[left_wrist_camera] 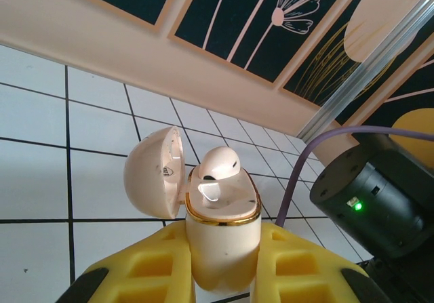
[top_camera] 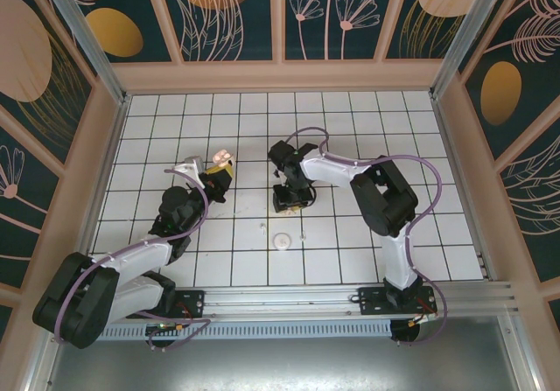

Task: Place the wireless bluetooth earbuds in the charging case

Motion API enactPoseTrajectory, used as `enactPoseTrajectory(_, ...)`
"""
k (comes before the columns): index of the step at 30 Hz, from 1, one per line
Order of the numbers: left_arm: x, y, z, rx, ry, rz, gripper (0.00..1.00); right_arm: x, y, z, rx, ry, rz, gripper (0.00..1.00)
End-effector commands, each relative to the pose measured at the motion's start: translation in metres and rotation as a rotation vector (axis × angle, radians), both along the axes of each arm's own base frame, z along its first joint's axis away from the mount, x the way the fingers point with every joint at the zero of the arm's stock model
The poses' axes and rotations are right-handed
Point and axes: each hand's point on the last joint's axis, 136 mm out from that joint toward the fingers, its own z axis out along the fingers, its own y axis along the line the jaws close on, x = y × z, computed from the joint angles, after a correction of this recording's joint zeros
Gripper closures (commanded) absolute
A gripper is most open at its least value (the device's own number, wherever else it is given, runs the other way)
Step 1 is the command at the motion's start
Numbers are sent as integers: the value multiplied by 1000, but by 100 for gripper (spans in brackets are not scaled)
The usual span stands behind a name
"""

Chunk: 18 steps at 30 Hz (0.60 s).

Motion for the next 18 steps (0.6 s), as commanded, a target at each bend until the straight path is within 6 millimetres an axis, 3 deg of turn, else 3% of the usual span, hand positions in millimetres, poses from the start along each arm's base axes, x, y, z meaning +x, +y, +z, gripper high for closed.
enactPoseTrajectory(1, 4, 1, 18, -5, -53, 12, 87, -13, -7, 7, 4, 39, 18, 60)
enactPoseTrajectory(6, 5, 2, 18, -5, -52, 13, 87, -23, -4, 20, 27, 56, 20, 60)
enactPoseTrajectory(12, 5, 1, 17, -8, -47, 11, 87, -2, -21, 41, -80, -32, -42, 60)
enactPoseTrajectory(18, 6, -1, 17, -6, -46, 6, 87, 2, -26, 36, -155, -35, -50, 61)
